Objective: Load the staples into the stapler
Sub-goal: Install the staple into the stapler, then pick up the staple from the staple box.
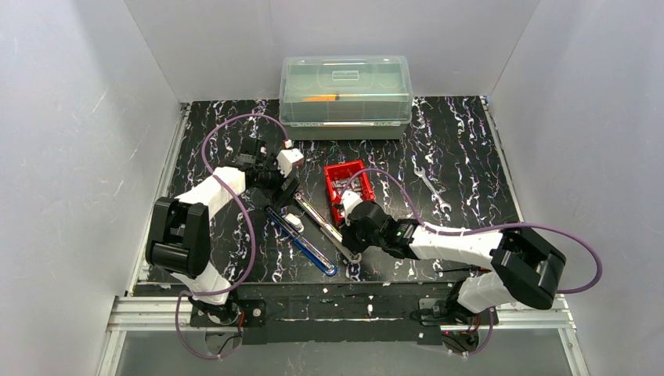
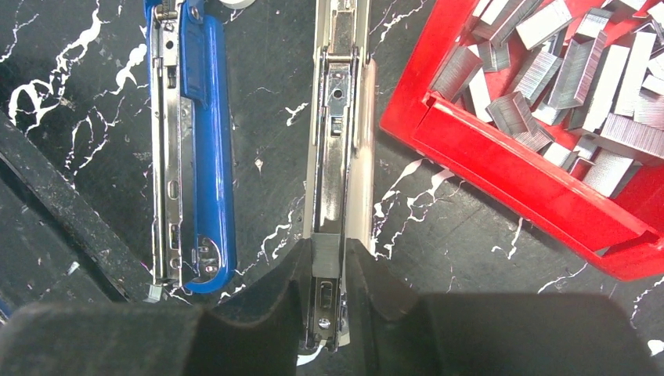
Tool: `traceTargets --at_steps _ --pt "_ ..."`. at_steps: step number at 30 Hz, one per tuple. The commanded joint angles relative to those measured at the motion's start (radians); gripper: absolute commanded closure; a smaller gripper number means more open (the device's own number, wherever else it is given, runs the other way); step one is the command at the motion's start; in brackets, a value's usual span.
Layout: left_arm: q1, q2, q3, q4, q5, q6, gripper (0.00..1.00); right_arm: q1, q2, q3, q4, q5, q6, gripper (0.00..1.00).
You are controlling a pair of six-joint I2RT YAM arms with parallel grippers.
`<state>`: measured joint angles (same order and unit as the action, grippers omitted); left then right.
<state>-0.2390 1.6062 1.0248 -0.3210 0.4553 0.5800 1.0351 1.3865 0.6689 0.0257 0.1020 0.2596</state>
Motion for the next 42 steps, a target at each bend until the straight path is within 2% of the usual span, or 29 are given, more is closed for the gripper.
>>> traceTargets --at_steps 1,6,15,23,30,33,36,37,40,42 --pt "-0.002 -0.054 0.006 -0.029 0.029 -0.009 0.21 -0.004 0.006 -0.008 0.022 0.020 0.003 0.67" --pt "-0.001 -0.055 0.004 -0.026 0.030 -0.009 0.21 -0.004 0.004 -0.009 0.022 0.018 0.003 0.60" --pt "-0.002 -0.055 0.006 -0.027 0.029 -0.009 0.21 -0.004 -0.020 -0.004 0.016 0.019 0.000 0.58" --pt "0.003 -0.064 -0.001 -0.022 0.028 0.011 0.21 -0.010 -0.134 0.028 -0.075 0.030 0.009 0.41" --pt "0.030 -0.085 -0.032 -0.002 0.123 0.255 0.19 -0.049 -0.192 0.059 -0.224 0.012 0.042 0.37" --pt "0.043 -0.087 -0.014 -0.008 0.148 0.248 0.19 -0.055 -0.224 0.069 -0.262 0.054 0.059 0.35" --pt "0.049 -0.118 -0.021 -0.003 0.166 0.202 0.20 -0.118 -0.168 0.172 -0.309 0.079 0.032 0.32" --pt "0.049 -0.137 -0.029 -0.003 0.170 0.188 0.19 -0.150 -0.104 0.223 -0.339 0.085 0.022 0.33" --pt "0.049 -0.209 -0.063 -0.009 0.177 0.163 0.17 -0.242 0.034 0.402 -0.449 0.066 -0.001 0.39" --pt "0.049 -0.258 -0.077 -0.030 0.184 0.160 0.17 -0.262 0.089 0.482 -0.457 0.070 -0.017 0.43"
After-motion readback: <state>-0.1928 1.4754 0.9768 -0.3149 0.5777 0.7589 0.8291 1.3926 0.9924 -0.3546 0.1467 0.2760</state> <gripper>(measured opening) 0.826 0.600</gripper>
